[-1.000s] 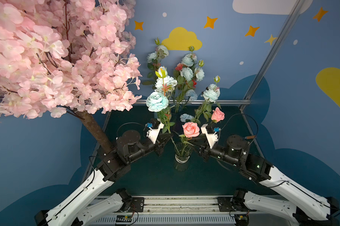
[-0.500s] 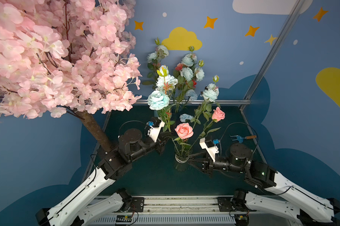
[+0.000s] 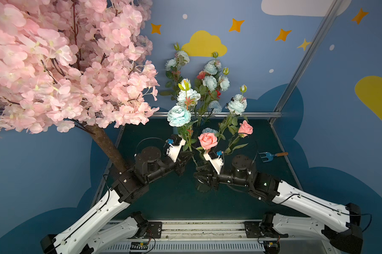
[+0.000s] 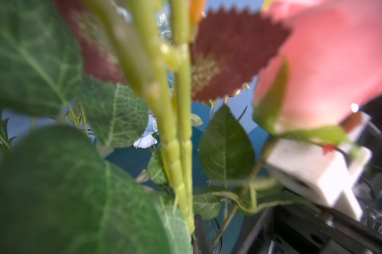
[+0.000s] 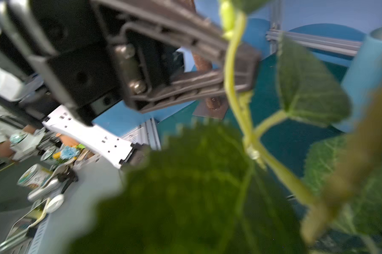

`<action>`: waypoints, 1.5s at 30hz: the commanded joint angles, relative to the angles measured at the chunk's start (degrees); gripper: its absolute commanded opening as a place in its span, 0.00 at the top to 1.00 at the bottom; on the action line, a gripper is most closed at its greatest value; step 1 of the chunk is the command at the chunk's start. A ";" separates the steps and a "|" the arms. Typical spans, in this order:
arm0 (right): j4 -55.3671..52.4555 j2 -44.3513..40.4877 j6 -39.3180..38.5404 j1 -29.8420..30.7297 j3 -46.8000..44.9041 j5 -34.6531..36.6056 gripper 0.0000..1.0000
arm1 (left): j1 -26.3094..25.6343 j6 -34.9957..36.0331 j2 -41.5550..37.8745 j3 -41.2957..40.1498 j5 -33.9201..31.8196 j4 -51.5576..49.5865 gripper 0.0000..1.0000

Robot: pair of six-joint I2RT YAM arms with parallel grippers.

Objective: Pick out blue flowers from the vase
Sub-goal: Pick up the flower from the vase.

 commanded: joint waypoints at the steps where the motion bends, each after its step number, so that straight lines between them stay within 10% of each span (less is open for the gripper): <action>1: 1.51 -0.03 -2.61 -1.03 3.04 4.54 0.56 | -0.13 -0.79 -1.24 -0.72 1.86 -0.13 0.97; 15: 1.77 5.22 -7.20 -1.22 6.72 3.22 0.50 | -0.09 -2.34 -1.42 -0.16 6.92 1.97 0.97; 25: 2.89 5.47 -7.22 -1.45 6.29 3.12 0.88 | -0.07 -2.00 -2.30 -0.59 5.38 1.56 0.95; 35: 2.84 5.14 -8.23 -2.33 7.19 3.02 1.00 | -0.02 -1.32 -2.87 -2.59 2.81 1.97 0.46; 45: 0.68 5.45 -11.37 -4.44 12.52 2.48 1.00 | 0.02 0.36 -5.74 -17.10 -9.11 11.92 0.40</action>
